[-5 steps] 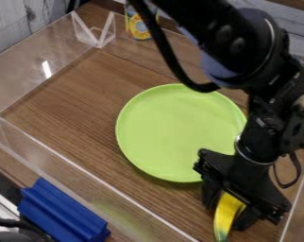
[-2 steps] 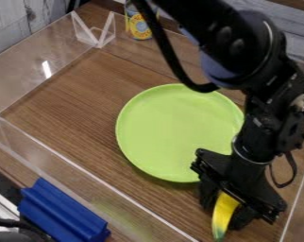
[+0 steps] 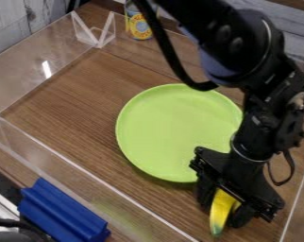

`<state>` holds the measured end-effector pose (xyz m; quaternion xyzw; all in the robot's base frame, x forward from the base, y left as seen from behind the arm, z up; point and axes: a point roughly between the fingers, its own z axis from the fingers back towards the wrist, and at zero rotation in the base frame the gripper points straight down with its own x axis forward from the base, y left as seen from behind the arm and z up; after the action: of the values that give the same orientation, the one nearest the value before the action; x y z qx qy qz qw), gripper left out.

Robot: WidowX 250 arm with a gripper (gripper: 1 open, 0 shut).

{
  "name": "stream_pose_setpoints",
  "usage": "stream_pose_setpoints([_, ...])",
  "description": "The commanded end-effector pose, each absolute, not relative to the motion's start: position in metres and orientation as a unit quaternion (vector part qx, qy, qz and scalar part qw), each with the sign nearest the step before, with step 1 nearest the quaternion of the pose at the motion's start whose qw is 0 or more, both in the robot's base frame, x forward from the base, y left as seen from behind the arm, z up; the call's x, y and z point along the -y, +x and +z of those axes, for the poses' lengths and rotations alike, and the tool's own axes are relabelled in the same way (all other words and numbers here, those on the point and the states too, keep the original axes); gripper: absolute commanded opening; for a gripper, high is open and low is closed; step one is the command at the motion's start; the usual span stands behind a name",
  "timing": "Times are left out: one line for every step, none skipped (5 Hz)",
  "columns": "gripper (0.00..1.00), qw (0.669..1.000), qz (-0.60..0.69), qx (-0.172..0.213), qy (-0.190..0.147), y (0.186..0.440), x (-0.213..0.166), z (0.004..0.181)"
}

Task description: Remove the banana from inside the green plate and put it on the table

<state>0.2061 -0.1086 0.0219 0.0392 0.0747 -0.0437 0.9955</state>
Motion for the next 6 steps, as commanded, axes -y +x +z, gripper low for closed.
stream_pose_setpoints([0.00, 0.997, -0.043, -0.058, 0.034, 0.2155, 0.1088, 0.0302])
stream_pose_setpoints([0.00, 0.997, -0.043, -0.060, 0.037, 0.2153, 0.1071, 0.0304])
stream_pose_setpoints([1.00, 0.996, -0.042, -0.062, 0.038, 0.2147, 0.1063, 0.0286])
stream_pose_setpoints([1.00, 0.996, -0.042, -0.064, 0.040, 0.2144, 0.1047, 0.0283])
stream_pose_setpoints([1.00, 0.996, -0.043, -0.066, 0.042, 0.2144, 0.1032, 0.0283])
stream_pose_setpoints([1.00, 0.996, -0.044, -0.067, 0.044, 0.2145, 0.1016, 0.0284])
